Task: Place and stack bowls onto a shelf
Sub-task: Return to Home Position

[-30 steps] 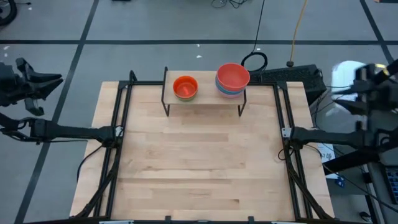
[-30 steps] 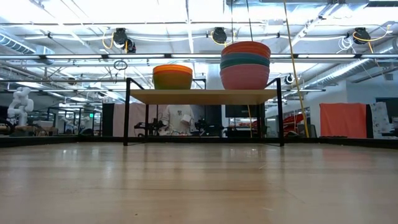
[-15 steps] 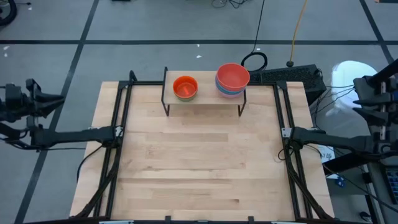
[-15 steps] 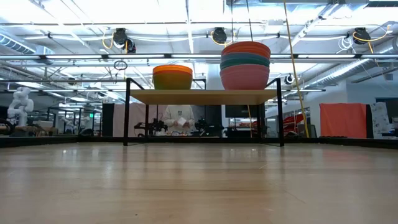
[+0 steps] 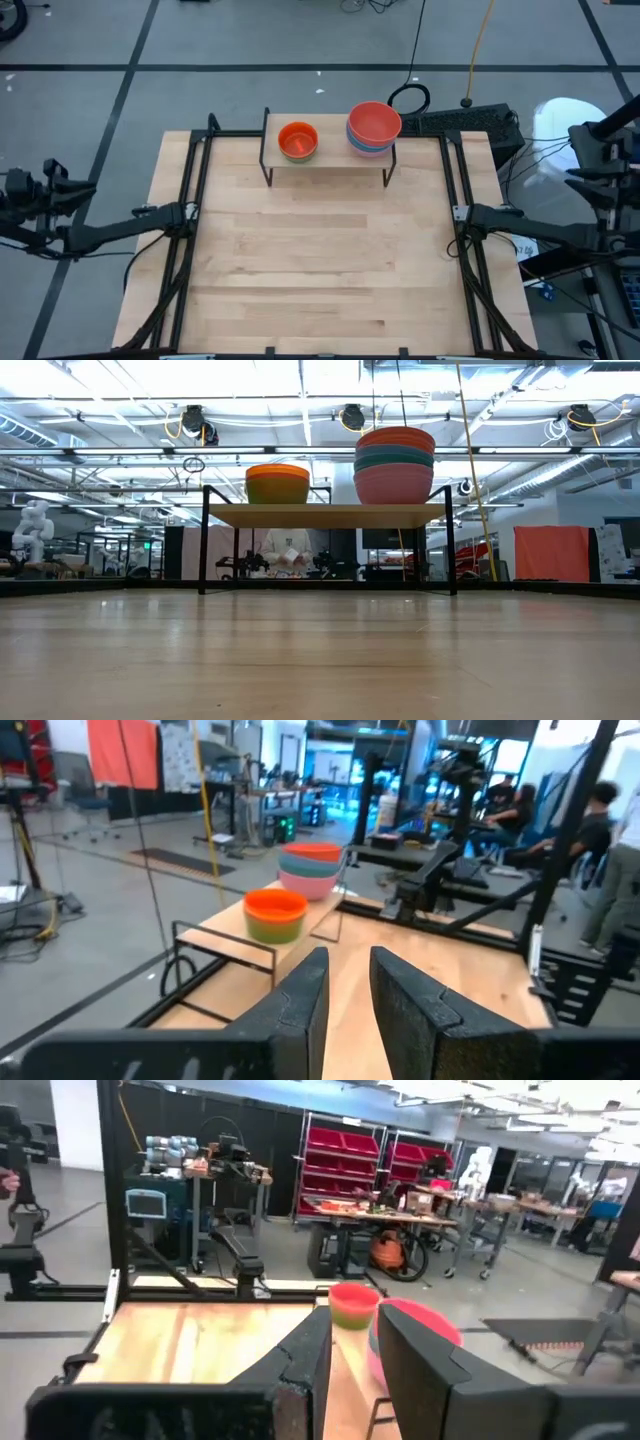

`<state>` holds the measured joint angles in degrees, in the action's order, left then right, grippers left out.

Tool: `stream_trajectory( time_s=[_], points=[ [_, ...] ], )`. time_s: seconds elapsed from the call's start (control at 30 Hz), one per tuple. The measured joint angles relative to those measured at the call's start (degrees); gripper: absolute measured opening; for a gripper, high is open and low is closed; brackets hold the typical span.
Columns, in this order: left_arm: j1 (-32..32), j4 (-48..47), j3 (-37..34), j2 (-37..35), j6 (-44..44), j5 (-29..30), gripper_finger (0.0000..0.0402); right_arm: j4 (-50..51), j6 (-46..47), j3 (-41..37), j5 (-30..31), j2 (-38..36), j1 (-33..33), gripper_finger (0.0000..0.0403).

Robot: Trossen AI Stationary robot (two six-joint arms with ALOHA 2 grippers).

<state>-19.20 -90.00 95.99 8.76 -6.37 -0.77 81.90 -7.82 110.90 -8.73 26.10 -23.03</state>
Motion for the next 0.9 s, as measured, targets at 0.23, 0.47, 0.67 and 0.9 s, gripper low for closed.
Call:
stream_trajectory(
  time_s=[0.23, 0.47, 0.67, 0.9],
  points=[
    [-5.98, 0.07, -3.36, -7.5, 2.81, -4.33, 0.0081, -2.88, 3.34, -9.77, 2.0, -8.07, -0.07, 0.0077],
    [-11.52, 1.38, -4.18, -8.38, 6.19, -9.77, 0.0081, -9.95, 3.81, -20.7, 1.98, -16.14, -0.15, 0.0077],
    [-16.05, 7.26, -7.4, -8.35, 14.63, -15.34, 0.0081, -15.56, 2.97, -32.27, 1.05, -20.97, -0.15, 0.0077],
    [-18.02, 13.32, -14.19, -8.38, 17.47, -18.28, 0.0081, -24.92, -0.14, -44.25, -2.15, -24.41, -0.13, 0.0077]
  ],
)
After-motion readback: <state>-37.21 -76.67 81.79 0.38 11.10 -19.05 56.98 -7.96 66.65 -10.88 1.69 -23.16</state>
